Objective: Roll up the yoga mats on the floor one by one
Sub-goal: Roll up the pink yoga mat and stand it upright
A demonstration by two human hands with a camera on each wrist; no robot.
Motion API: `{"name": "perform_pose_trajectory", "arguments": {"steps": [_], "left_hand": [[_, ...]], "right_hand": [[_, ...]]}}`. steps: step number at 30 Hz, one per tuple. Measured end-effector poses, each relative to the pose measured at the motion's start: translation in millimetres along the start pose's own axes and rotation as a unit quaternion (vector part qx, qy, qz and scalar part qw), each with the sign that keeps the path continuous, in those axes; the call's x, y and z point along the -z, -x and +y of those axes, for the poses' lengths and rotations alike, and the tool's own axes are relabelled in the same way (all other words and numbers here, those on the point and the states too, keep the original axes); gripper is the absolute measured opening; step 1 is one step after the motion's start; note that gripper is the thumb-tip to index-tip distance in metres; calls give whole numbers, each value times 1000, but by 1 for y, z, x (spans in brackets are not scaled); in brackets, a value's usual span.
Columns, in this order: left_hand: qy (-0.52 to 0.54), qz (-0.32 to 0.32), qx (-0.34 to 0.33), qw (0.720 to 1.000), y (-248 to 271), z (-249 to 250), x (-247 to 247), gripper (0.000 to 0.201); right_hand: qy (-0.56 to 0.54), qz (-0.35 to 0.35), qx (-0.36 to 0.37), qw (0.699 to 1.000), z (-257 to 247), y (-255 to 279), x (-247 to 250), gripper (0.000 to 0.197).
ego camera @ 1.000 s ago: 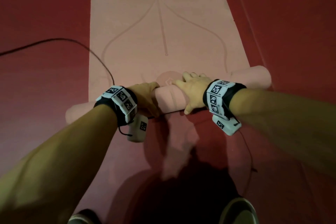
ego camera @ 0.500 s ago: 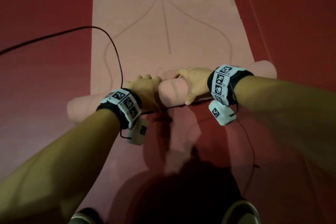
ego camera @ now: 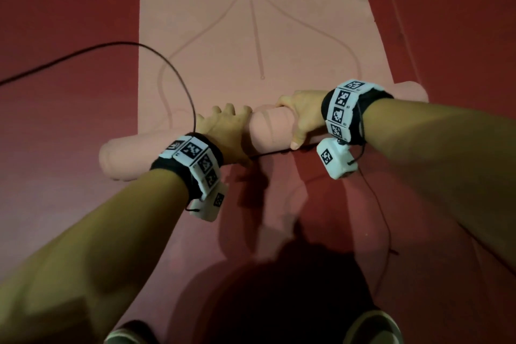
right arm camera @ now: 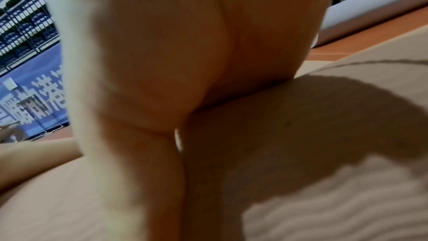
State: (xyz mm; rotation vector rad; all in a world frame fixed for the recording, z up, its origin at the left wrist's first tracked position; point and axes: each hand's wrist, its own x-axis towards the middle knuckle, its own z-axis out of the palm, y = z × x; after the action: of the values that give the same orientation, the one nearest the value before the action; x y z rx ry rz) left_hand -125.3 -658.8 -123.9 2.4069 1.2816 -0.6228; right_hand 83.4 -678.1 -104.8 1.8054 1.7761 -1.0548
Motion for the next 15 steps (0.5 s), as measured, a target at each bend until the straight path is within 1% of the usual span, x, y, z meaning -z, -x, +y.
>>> {"name": "perform_pose_trajectory", "arguments": {"steps": [2,3,6,8,10,12,15], "left_hand": [[2,11,0,1000,-3,0,-3,104],[11,10,-1,1000,-7,-2,-2,104],[31,-13,-2,999,-15,-7,5,107],[36,-27,-7,999,-18,-9,12,103],[49,-34,-13,998,-20,-11,18,99],[59,-42,-16,997,-23,-13,21,95],[62,-54,-27,996,-29,-13,20,82]], "right_hand": [[-6,7,8,1000,2,-1,1,105],[-1,24,11,1000,4,-1,-2,106],[45,101,9,994,12,4,-12,107],[102,130,9,986,16,12,-16,104],[165,149,23,975,21,20,-19,106],[197,161,32,966,26,25,-26,111],[215,191,33,957,28,32,-43,121]]}}
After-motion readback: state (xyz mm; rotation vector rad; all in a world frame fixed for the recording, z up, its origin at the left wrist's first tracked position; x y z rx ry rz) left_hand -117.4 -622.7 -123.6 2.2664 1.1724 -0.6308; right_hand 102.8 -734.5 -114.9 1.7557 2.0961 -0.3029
